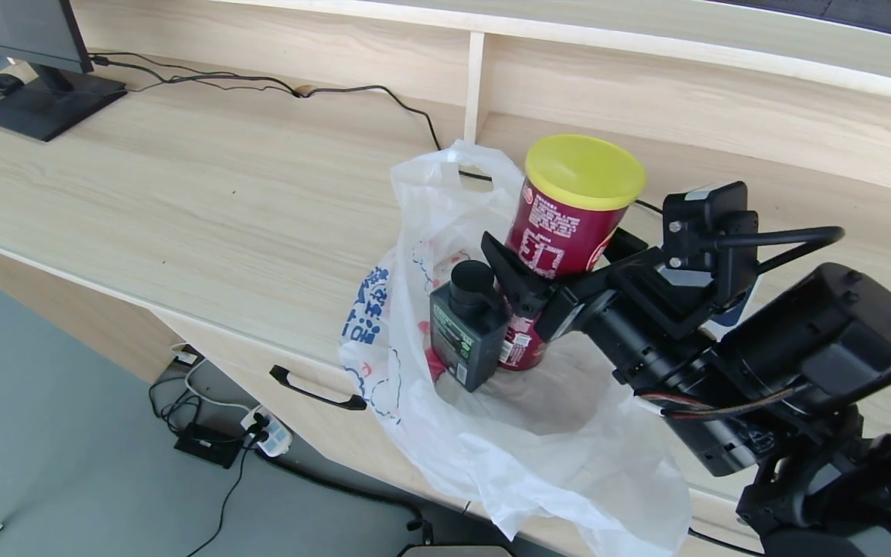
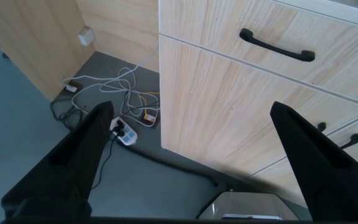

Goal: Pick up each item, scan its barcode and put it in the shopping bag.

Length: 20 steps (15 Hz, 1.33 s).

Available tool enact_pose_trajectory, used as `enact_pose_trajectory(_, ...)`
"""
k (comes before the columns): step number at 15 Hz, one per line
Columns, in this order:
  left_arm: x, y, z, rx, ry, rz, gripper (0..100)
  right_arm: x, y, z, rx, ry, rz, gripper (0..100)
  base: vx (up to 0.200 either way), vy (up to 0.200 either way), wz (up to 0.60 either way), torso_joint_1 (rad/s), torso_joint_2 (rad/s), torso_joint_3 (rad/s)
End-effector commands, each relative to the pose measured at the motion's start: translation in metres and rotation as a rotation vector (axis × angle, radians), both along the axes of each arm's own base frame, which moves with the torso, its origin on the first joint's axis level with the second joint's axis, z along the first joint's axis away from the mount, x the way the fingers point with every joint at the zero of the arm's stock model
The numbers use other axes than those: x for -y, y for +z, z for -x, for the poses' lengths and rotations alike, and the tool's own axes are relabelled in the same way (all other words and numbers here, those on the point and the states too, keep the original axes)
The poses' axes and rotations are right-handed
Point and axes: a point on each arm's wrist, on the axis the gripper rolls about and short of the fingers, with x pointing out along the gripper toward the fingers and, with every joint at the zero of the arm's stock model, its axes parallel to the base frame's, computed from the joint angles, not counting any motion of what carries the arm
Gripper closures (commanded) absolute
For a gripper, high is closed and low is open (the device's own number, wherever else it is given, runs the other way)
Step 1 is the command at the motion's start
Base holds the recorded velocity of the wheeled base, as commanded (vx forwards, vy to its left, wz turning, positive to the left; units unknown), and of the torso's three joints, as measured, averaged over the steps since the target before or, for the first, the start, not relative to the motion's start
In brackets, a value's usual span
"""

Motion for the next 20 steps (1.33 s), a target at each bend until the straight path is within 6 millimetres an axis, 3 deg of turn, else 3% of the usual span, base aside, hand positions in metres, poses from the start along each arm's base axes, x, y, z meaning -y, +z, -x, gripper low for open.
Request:
enact_pose_trajectory(1, 0.0, 0.0, 0.0, -0.001, 0.0, -0.001, 0, 0.008, 0.01, 0.007, 0.023, -0.014, -0.015, 0, 0.0, 0.0, 0.0, 0.0, 0.0, 0.0)
enact_pose_trajectory(7, 0.0, 0.0, 0.0, -0.001, 0.0, -0.001, 0, 0.007, 0.018, 0.016, 0.046, 0.004, -0.027, 0, 0.0, 0.0, 0.0, 0.0, 0.0, 0.0)
enact_pose_trajectory(14, 0.0, 0.0, 0.0, -0.001, 0.0, -0.001, 0, -0.009, 0.042, 0.038, 0.114, 0.097, -0.095, 0, 0.0, 0.0, 0.0, 0.0, 0.0, 0.0)
enact_pose_trajectory(20, 0.0, 0.0, 0.0, -0.001, 0.0, 0.001, 0, -0.001, 0.055, 0.045, 0.151, 0.088, -0.118, 0, 0.0, 0.0, 0.0, 0.0, 0.0, 0.0)
